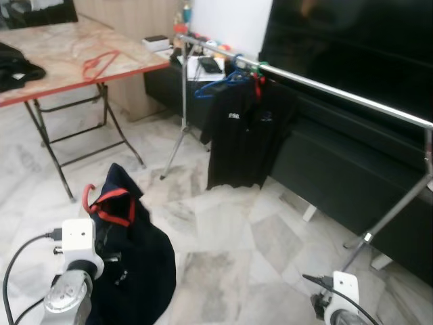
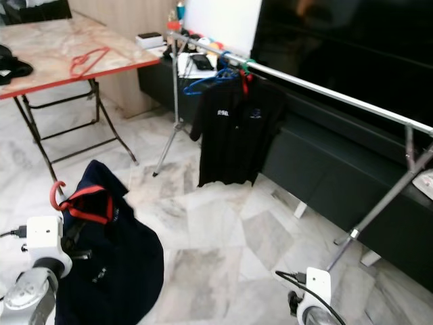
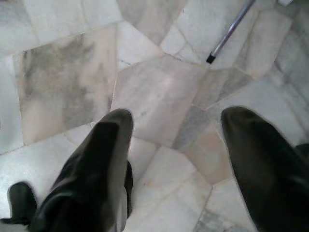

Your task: Hang hanger

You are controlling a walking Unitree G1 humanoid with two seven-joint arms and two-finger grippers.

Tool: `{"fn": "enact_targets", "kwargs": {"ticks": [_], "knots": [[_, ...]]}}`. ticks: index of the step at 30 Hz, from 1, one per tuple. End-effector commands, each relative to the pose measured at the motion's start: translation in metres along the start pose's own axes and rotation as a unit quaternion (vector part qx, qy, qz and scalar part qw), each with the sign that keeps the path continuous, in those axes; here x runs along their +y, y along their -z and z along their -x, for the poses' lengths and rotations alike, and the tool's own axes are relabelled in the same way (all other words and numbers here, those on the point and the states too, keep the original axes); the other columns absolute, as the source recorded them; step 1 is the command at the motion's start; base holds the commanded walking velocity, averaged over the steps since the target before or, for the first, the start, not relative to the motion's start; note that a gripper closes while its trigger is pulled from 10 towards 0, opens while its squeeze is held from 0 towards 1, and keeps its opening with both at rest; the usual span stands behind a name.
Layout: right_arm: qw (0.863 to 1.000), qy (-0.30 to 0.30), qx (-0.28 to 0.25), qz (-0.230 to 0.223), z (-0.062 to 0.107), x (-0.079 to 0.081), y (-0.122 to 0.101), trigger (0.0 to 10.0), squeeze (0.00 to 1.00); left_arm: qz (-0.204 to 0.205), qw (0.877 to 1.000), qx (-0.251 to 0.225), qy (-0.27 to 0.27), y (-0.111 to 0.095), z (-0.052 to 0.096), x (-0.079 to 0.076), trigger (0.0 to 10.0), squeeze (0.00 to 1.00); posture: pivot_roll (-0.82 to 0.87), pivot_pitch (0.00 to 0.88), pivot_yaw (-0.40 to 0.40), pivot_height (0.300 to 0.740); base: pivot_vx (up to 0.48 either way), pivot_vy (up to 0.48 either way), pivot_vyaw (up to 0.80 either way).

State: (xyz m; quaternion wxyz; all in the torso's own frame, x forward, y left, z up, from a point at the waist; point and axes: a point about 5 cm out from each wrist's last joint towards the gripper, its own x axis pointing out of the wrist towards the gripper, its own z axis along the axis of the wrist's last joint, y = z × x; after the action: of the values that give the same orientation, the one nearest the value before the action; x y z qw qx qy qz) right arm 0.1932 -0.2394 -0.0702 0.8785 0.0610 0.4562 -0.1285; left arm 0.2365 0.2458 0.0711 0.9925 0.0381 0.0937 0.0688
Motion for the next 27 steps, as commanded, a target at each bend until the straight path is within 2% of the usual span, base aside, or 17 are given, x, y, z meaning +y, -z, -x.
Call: {"fn": "enact_targets", "kwargs": {"ticks": [1,27], "knots": [[1.0,-0.005,-0.014,-0.002,-0.0012,0.004,-0.0112,10.0,0.0,-0.002,1.0,-0.019,-0.009,-0.0092,-0.0001,0.0057,10.0,0.0,0.08,0.0,-0.095,0.716,0.0,0.465,0.0],[1.0,-0.003,-0.014,-0.005,-0.0012,0.0037,-0.0119,10.0,0.0,-0.002,1.0,-0.014,-0.016,-0.0081,0.0032,0.0076,10.0,0.0,0.08,0.0,-0.097,0.716,0.0,0.476,0.0]]}}
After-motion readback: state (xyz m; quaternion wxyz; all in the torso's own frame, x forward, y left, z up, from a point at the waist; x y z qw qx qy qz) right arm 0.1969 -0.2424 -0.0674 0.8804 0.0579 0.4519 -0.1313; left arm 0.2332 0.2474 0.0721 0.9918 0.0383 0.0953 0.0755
